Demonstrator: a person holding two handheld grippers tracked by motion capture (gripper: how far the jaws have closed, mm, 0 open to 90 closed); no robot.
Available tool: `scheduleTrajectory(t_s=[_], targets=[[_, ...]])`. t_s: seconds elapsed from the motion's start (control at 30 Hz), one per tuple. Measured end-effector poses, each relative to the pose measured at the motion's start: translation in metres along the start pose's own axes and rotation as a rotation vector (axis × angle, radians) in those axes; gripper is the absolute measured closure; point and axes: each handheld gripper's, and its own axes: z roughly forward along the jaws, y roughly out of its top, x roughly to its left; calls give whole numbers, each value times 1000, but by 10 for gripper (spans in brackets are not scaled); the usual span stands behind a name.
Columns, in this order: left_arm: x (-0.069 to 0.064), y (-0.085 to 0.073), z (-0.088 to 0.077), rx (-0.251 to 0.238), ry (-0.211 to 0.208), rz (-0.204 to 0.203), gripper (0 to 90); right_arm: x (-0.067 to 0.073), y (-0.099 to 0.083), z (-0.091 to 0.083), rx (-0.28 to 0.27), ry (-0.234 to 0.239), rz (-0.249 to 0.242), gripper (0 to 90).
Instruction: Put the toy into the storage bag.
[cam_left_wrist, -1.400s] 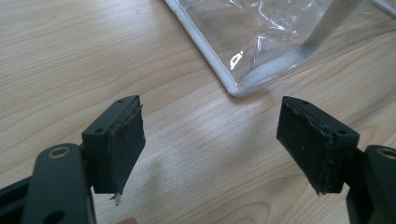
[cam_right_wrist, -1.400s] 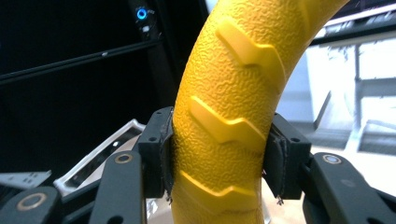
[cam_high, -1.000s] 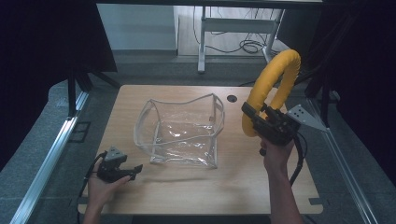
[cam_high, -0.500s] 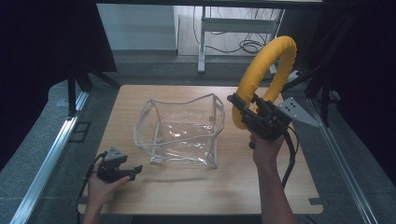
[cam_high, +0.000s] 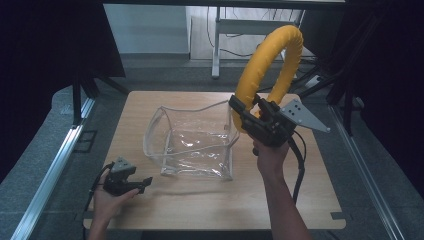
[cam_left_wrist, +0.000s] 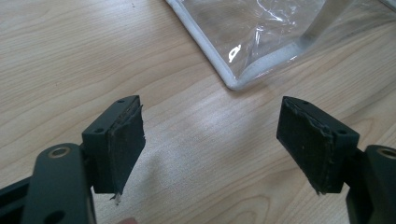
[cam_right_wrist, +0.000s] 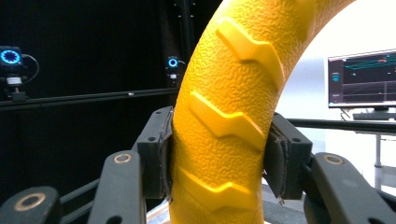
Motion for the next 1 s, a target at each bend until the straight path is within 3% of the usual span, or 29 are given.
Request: scheduleTrajectory(t_s=[0.4,1.0], targets=[[0,0,0,5,2,0,232,19,-3,18,2,22,-18,494],[0,0,-1,-1,-3,-3,232,61,-16,45,-19,67,-49,491]])
